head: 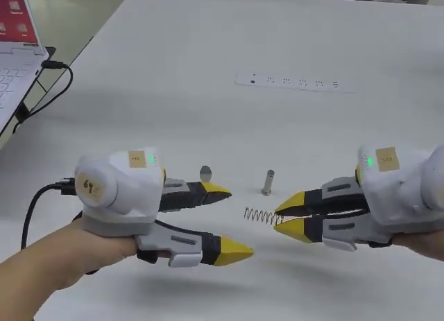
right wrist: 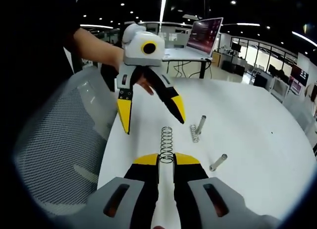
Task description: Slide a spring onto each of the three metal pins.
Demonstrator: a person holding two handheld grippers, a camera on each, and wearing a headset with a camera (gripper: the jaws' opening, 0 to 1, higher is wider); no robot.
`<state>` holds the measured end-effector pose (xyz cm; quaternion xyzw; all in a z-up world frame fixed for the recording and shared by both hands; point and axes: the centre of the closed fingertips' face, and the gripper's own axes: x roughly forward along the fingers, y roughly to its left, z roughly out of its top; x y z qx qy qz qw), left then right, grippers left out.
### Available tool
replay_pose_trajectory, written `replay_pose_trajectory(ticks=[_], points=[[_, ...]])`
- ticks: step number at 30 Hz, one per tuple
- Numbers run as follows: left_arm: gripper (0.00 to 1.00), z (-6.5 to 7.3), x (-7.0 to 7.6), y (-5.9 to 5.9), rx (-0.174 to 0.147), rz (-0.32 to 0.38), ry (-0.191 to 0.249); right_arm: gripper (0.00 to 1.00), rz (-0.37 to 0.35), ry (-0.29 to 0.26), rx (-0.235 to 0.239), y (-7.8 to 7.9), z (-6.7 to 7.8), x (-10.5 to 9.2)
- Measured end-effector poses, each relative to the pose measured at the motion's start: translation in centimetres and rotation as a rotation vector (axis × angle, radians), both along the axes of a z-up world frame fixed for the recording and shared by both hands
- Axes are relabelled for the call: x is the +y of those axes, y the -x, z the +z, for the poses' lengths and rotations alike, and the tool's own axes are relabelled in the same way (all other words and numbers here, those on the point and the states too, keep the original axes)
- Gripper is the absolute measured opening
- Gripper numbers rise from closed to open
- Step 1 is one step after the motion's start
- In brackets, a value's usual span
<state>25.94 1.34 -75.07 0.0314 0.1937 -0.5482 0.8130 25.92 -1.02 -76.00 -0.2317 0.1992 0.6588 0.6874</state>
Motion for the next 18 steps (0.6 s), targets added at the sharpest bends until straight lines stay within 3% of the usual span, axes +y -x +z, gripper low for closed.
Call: replay_pose_trajectory(ticks=[18], points=[[0.15,1.1,-1.8,0.2,-0.012,-0.075,0.050,0.08,0.077,-0.040,0.004,1.0,1.8,-0.2]])
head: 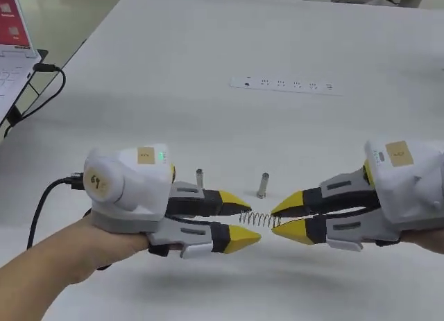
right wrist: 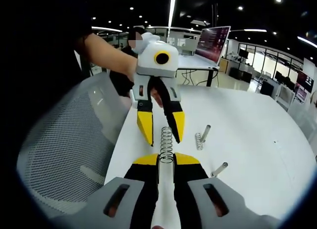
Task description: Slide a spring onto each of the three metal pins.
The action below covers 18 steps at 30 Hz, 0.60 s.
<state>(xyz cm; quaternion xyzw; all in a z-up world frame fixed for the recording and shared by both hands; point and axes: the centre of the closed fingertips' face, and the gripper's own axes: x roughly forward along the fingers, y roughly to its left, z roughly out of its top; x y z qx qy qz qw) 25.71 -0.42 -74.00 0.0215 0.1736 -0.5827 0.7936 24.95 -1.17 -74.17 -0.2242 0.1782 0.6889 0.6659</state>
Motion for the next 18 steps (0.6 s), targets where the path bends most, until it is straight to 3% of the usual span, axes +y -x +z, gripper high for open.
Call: replay_pose_trajectory(ticks=[5,18], points=[[0.08,0.15,-0.22,0.22,-0.004,-0.013,0.005,0.08,0.007,0.000,0.005,0.25,0.03,-0.05],[0.04,0.35,-0.17,0.42,-0.020,-0.011,0.007,0.08,0.002,-0.018,0.022,0.40,0.41,0.05]])
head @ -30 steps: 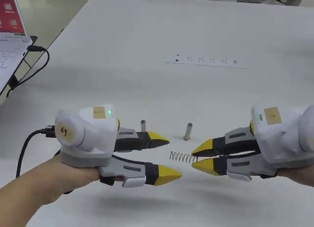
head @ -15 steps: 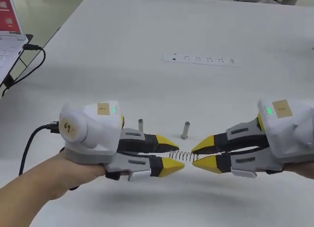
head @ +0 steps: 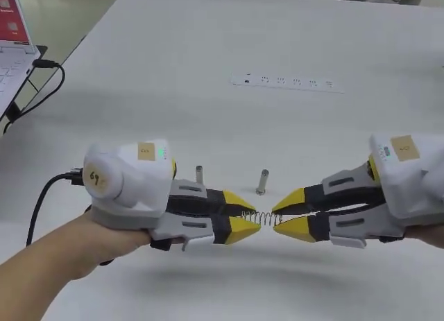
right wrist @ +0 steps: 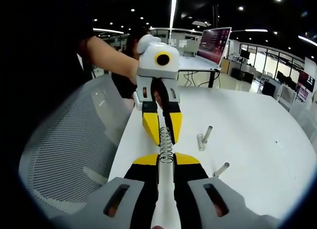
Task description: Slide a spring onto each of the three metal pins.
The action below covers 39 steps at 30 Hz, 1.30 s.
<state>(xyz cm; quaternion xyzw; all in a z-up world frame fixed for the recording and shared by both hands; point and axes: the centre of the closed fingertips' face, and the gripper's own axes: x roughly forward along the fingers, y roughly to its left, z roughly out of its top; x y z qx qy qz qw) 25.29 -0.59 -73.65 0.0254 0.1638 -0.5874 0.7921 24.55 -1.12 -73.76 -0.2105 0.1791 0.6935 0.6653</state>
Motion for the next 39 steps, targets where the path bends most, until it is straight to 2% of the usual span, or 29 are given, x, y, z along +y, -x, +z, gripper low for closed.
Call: replay_pose_trajectory(ticks=[8,18,20,24,29,39], points=[[0.03,0.15,-0.29,0.29,0.000,-0.015,0.002,0.08,-0.007,-0.007,0.027,0.36,0.03,-0.10],[0.02,0.40,-0.60,0.17,0.004,-0.013,0.014,0.09,-0.064,-0.042,0.077,0.05,0.19,-0.37],[0.02,0.48,-0.60,0.13,0.006,-0.011,0.018,0.10,-0.076,-0.031,0.093,0.07,-0.16,-0.61],[0.02,0.56,-0.54,0.15,0.011,-0.009,0.023,0.08,-0.083,-0.044,0.091,0.14,-0.19,-0.76],[0.02,0.62,-0.64,0.21,0.012,-0.009,0.025,0.09,-0.110,-0.072,0.138,-0.04,0.06,-0.78],[0.02,0.75,-0.74,0.39,0.014,-0.013,0.027,0.08,-0.137,-0.102,0.198,-0.17,0.20,-0.88]])
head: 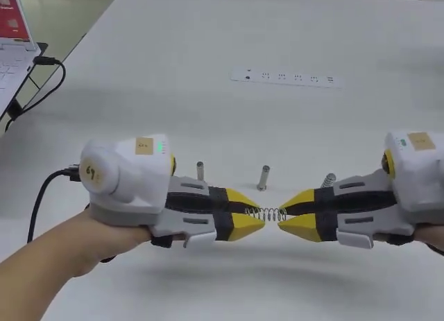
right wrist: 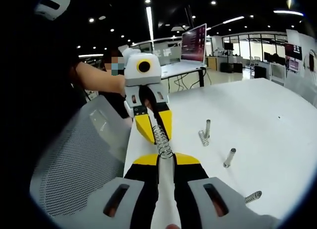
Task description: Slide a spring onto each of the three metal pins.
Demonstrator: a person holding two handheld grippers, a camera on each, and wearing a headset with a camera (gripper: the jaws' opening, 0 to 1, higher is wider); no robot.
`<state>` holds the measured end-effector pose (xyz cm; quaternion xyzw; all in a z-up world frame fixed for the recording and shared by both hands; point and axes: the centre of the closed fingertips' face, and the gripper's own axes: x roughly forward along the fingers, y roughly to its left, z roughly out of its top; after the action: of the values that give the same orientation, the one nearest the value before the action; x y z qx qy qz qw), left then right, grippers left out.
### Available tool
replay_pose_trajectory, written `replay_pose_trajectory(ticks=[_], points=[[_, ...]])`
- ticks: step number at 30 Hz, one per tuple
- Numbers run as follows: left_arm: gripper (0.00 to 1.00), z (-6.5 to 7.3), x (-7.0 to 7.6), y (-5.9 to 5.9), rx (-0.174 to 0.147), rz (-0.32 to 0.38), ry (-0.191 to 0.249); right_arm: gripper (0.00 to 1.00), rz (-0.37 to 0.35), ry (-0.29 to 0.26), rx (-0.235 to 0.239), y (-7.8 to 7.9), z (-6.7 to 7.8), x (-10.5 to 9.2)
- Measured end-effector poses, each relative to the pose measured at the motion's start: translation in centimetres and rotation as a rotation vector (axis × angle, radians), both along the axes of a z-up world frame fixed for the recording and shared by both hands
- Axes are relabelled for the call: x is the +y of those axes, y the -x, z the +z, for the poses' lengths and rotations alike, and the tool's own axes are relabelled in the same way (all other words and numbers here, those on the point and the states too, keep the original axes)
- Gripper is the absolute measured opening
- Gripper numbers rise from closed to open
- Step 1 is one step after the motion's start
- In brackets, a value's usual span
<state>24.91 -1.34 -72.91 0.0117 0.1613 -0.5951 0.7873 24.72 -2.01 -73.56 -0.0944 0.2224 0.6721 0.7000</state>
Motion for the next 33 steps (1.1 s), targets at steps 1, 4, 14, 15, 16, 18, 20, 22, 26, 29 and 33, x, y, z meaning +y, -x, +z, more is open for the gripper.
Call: replay_pose_trajectory(ticks=[1,4,14,15,16,18,20,22,26,29,33], points=[[0.02,0.0,0.0,0.0,0.001,0.000,0.000,0.08,-0.006,-0.008,0.013,0.0,0.1,0.0],[0.02,0.1,0.0,0.0,0.003,0.003,0.003,0.08,-0.015,-0.021,0.029,-0.1,0.2,0.0],[0.02,0.0,0.2,0.2,0.006,-0.001,0.001,0.08,-0.029,-0.068,0.079,0.2,0.9,0.1],[0.02,0.0,0.3,0.2,0.004,-0.001,-0.001,0.08,-0.034,-0.080,0.084,0.2,1.2,0.2],[0.02,0.0,0.3,0.2,0.004,-0.001,-0.002,0.08,-0.037,-0.087,0.086,0.2,1.3,0.2],[0.02,0.0,0.4,0.2,0.002,0.000,-0.003,0.08,-0.042,-0.100,0.088,0.2,1.6,0.3],[0.02,-0.1,0.5,0.1,0.001,0.000,-0.009,0.08,-0.049,-0.121,0.089,0.1,2.1,0.5],[0.02,-0.3,0.5,0.2,-0.001,-0.006,-0.019,0.08,-0.058,-0.156,0.096,0.0,2.8,0.8],[0.02,-0.5,0.3,0.3,-0.003,-0.010,-0.031,0.08,-0.056,-0.174,0.071,0.2,3.5,1.4],[0.02,-0.7,0.1,0.5,-0.002,-0.017,-0.035,0.08,-0.056,-0.193,0.052,0.4,4.1,2.0],[0.02,-0.7,-0.3,0.7,-0.005,-0.023,-0.034,0.08,-0.038,-0.204,0.005,0.9,4.7,2.8]])
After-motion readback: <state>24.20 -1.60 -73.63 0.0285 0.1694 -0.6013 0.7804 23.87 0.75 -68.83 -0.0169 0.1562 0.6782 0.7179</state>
